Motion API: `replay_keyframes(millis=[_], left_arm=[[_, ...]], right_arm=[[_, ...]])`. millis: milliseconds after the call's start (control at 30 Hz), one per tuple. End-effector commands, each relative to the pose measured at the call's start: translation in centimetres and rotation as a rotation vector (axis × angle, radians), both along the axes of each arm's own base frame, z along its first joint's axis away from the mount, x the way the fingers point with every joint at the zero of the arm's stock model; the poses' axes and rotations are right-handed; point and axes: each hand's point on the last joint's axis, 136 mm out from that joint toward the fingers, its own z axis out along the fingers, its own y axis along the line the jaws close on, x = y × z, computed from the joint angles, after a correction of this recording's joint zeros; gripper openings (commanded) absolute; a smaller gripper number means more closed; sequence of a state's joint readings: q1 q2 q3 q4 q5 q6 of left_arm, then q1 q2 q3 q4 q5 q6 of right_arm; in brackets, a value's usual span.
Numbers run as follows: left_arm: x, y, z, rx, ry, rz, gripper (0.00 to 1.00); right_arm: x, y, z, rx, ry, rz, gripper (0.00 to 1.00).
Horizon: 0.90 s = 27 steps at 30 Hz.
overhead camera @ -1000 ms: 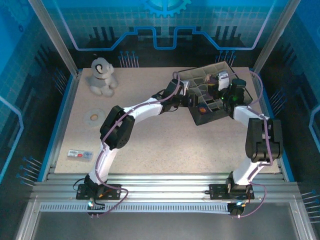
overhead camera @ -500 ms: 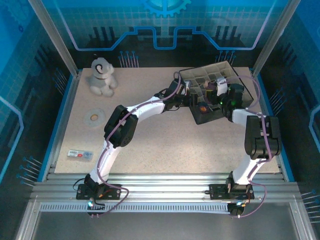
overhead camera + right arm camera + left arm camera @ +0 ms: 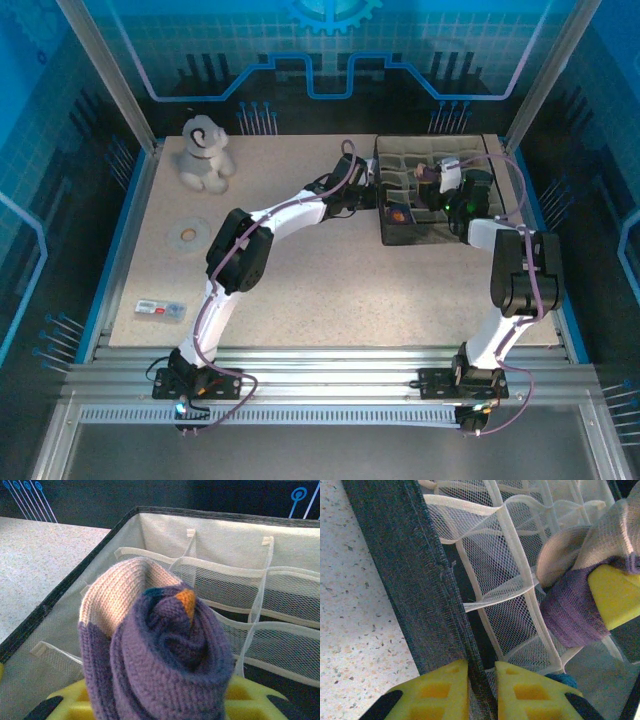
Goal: Roll the socks
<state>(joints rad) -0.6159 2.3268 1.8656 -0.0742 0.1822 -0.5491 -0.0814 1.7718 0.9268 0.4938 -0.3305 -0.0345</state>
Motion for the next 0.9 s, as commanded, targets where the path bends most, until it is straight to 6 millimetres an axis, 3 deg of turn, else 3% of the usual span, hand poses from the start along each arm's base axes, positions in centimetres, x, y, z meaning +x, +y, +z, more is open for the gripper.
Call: replay_keyframes(millis=[0, 333, 567, 867], left_arm=[[-1.3, 1.5, -1.5, 0.043, 0.071, -0.004, 0.14], [-1.5, 2.5, -1.6, 0.044, 0.090, 0.015, 0.11], [-1.4, 2.7, -1.8, 0.040, 0.099, 0.029, 0.09], [-1.2, 3.1, -1.7, 0.040, 0.105, 0.041, 0.09]], right_arm=[[-0.3, 1.4, 0.3, -0.048, -0.019, 0.040, 0.00], [-3.3, 5.0, -0.3, -0.044, -0.072, 0.213, 0.02], [-4.0, 4.5, -1.7, -0.092, -0.011, 0.215, 0.02], [-3.1, 3.8, -3.1, -0.169, 0.068, 0.116, 0.13]])
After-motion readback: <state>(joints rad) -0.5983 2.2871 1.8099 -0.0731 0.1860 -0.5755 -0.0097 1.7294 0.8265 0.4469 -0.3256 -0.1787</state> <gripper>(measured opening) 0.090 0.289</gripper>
